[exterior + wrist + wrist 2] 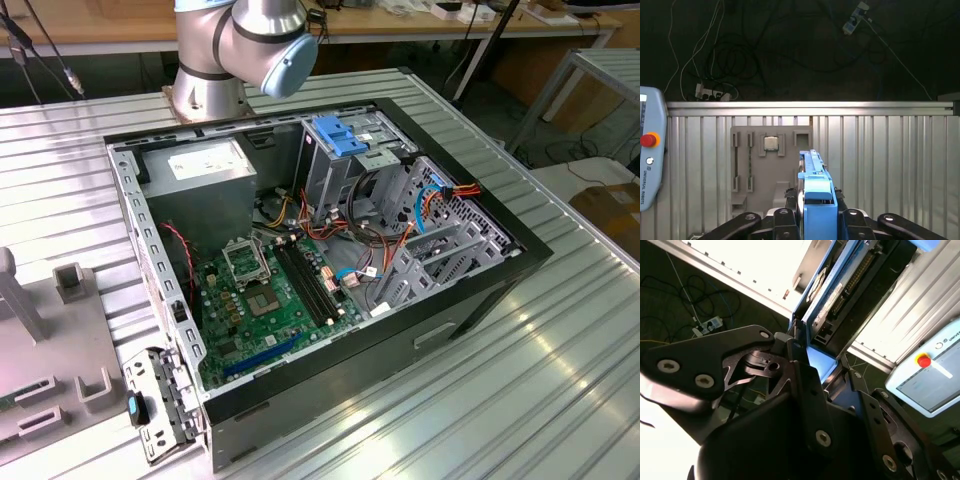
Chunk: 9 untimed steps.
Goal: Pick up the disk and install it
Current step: 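Pick up the disk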
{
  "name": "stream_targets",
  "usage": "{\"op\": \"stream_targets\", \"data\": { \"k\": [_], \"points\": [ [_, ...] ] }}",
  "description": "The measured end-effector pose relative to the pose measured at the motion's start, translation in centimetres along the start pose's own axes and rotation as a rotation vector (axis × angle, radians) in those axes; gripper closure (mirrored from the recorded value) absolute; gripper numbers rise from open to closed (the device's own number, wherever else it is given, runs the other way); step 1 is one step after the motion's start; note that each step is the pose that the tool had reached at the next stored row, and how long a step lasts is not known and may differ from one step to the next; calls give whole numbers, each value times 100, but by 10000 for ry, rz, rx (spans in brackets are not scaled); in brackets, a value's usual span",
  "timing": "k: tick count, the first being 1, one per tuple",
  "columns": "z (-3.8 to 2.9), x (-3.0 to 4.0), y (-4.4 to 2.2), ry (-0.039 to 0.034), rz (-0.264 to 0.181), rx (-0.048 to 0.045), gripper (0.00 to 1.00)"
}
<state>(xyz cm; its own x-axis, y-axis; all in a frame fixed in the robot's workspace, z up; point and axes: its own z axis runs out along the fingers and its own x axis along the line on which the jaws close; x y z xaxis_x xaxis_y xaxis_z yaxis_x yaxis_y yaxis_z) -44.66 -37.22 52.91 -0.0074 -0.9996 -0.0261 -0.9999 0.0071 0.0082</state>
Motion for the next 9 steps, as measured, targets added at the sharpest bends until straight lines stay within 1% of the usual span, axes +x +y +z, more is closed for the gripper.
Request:
{"op": "stream_targets", "data": {
  "k": [2, 7, 9],
  "points": [
    [3, 0, -70, -1, 2, 2, 63],
    [4, -1, -153, 0, 2, 6, 63],
    [5, -1, -196, -1, 2, 7, 63]
  ]
}}
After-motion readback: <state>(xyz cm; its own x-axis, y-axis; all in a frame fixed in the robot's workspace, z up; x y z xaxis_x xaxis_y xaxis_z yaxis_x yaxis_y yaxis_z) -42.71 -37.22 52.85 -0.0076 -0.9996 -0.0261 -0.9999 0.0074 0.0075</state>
